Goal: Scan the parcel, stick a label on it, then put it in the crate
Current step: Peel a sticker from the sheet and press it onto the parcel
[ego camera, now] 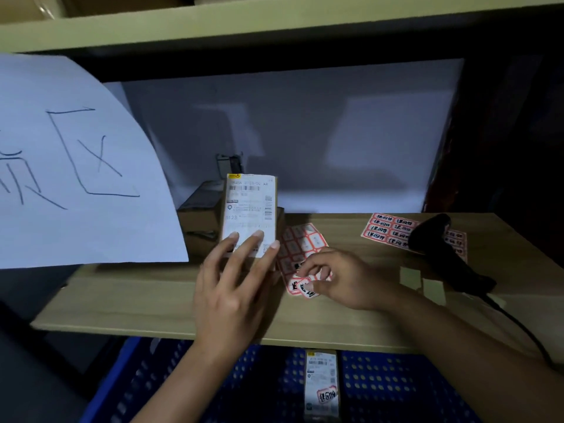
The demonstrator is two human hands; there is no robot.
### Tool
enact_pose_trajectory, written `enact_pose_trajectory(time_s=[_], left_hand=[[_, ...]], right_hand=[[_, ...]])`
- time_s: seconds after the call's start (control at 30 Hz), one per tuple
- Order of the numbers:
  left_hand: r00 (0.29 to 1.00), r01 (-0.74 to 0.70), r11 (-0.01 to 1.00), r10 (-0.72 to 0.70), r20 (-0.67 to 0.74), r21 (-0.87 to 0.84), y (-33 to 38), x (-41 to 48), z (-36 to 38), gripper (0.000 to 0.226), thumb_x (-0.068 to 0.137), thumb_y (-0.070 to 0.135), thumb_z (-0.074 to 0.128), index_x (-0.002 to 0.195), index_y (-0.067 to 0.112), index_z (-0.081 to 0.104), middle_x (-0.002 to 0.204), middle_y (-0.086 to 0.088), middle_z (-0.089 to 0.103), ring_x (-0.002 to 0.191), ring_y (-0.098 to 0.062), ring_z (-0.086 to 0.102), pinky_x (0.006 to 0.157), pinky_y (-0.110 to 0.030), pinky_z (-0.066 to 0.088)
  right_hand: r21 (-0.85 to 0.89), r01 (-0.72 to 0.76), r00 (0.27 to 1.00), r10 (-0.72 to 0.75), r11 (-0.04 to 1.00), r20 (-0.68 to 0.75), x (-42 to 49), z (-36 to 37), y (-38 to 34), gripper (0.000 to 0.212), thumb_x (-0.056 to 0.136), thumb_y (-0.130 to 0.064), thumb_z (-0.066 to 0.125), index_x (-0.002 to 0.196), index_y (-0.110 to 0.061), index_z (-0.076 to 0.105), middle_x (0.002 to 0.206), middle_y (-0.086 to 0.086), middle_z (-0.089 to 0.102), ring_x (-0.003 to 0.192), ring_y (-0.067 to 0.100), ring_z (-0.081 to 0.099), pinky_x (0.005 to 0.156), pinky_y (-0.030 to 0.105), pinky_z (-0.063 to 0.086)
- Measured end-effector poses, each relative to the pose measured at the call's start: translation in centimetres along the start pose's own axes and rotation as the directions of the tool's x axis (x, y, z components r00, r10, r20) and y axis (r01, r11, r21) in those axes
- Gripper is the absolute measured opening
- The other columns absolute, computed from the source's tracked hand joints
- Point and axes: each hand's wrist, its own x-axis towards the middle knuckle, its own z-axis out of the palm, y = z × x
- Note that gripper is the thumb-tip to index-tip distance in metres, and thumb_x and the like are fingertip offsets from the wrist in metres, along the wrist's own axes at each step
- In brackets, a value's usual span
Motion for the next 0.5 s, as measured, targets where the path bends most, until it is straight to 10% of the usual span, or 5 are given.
enact_pose_trajectory(time_s=[0.33, 0.5], left_hand=[[0.999, 0.033, 0.999, -0.032, 0.03, -0.024, 0.6, -1.3, 0.0, 0.048, 0.091, 0.029, 0.086, 0.137, 0.024, 0.072, 0.146, -0.004, 0.068, 0.136, -0.034, 0.053, 0.099, -0.052, 0.059], [0.999, 0.021, 0.999, -0.019, 0.045, -0.038, 0.9, -1.5, 0.1, 0.049, 0.09, 0.031, 0.086, 0.137, 0.026, 0.071, 0.148, -0.003, 0.067, 0.137, -0.034, 0.055, 0.098, -0.051, 0.06]], right_hand=[[0.071, -0.028, 0.999, 0.03, 0.997, -0.029, -0.6, 0.7, 0.5, 0.016, 0.071, -0.046, 0.073, 0.084, -0.039, 0.068, 0.093, -0.011, 0.073, 0.092, 0.007, 0.066, 0.088, 0.044, 0.056], [0.261, -0.052, 0.993, 0.077, 0.964, -0.087, -1.1, -0.2, 0.5, 0.022, 0.092, -0.01, 0.072, 0.083, -0.027, 0.061, 0.085, 0.003, 0.076, 0.081, 0.012, 0.074, 0.08, 0.039, 0.059]])
